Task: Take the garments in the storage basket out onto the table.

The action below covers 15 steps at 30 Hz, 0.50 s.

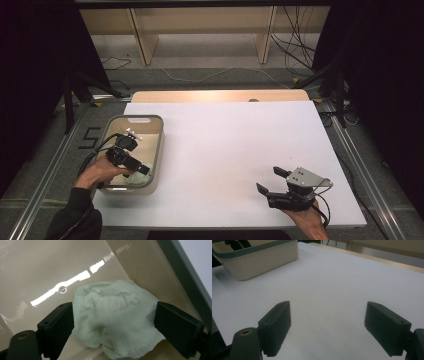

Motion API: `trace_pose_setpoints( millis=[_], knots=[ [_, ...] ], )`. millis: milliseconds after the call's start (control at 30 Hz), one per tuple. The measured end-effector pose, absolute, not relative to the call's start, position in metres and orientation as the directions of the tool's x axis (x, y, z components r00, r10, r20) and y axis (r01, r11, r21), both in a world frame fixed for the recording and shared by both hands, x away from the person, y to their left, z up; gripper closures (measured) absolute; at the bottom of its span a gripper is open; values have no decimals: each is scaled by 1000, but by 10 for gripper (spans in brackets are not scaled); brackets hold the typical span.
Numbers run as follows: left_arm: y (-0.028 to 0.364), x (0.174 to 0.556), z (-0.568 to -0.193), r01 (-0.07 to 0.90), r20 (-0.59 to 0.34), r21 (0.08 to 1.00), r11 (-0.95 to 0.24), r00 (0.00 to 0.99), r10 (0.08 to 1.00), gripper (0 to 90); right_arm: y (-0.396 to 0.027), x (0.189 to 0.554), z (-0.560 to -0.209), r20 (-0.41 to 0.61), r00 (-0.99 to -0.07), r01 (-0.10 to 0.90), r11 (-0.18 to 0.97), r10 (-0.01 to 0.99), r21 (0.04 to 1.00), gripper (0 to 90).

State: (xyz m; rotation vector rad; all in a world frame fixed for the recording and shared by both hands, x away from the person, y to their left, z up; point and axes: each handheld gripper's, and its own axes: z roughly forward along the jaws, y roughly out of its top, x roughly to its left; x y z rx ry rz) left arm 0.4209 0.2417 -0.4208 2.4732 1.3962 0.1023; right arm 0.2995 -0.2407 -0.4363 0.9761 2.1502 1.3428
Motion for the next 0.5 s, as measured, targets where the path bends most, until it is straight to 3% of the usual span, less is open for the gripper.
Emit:
trace_pose_setpoints(
  millis=[500],
  knots=[
    [233, 426, -441, 853, -105, 151, -500, 517, 850, 191, -239, 300, -437, 12, -666, 340, 290, 746, 895, 225]
  ],
)
